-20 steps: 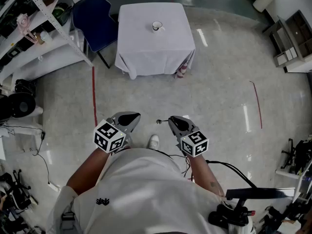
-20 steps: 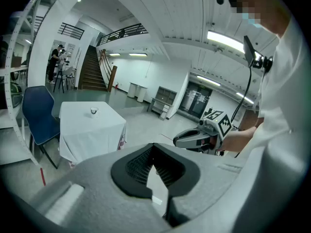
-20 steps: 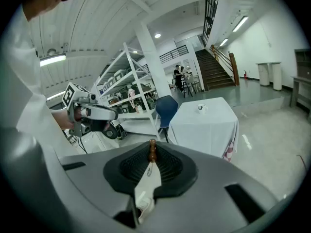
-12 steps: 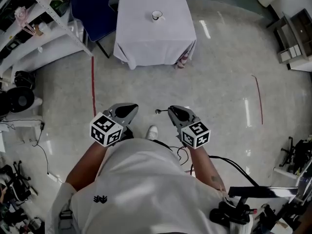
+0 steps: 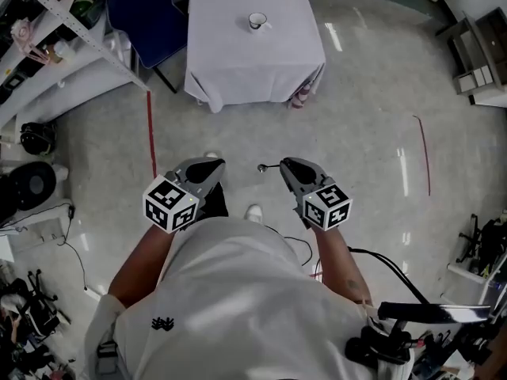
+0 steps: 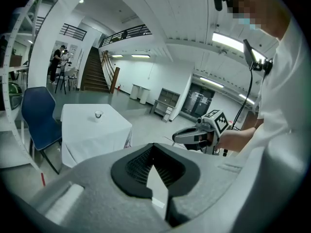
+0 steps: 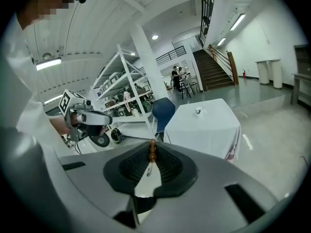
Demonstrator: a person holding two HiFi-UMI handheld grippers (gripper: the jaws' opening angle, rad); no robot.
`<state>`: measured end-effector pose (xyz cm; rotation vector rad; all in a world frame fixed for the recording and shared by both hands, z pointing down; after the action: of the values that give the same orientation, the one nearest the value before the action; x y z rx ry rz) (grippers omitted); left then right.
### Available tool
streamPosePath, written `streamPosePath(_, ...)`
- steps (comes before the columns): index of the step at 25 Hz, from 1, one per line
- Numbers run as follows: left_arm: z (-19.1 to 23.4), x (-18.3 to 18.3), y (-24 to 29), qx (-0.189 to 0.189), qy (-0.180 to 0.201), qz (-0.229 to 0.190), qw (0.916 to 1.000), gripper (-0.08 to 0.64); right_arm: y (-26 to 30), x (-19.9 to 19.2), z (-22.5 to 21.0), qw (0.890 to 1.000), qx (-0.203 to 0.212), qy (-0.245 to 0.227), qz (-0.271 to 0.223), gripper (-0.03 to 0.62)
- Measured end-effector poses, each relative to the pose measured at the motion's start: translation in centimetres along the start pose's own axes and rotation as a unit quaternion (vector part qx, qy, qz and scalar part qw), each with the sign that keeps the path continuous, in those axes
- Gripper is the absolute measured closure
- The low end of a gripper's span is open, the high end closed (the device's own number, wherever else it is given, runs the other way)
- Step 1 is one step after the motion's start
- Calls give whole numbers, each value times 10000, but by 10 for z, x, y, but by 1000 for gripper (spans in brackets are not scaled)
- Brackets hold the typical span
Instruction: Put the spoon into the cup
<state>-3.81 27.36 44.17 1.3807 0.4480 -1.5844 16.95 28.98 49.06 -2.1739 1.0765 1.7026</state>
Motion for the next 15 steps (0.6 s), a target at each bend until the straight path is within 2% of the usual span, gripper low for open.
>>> streamPosePath(5, 79, 35, 6, -256, -95, -196, 9994, 552, 61, 35, -18, 9989, -456, -68, 22, 549)
streamPosePath(10, 153, 72, 5, -420, 27, -248, 9988, 552, 120, 81, -39, 9963, -852, -57, -133, 549)
streamPosePath(15, 209, 95, 10, -661, 127, -267, 9974, 552, 186, 120, -56, 9928, -1132, 16, -386, 549)
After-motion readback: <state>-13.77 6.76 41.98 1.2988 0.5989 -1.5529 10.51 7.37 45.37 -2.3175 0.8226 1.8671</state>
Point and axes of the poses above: the fingertips, and each gripper's own axes: y forward along the fingers, z to its left, x out of its top, the point moved 5 cm from there along -y, backward along the fingers, and after that the axes turned 10 degrees about -z, right-handed, at the moved point
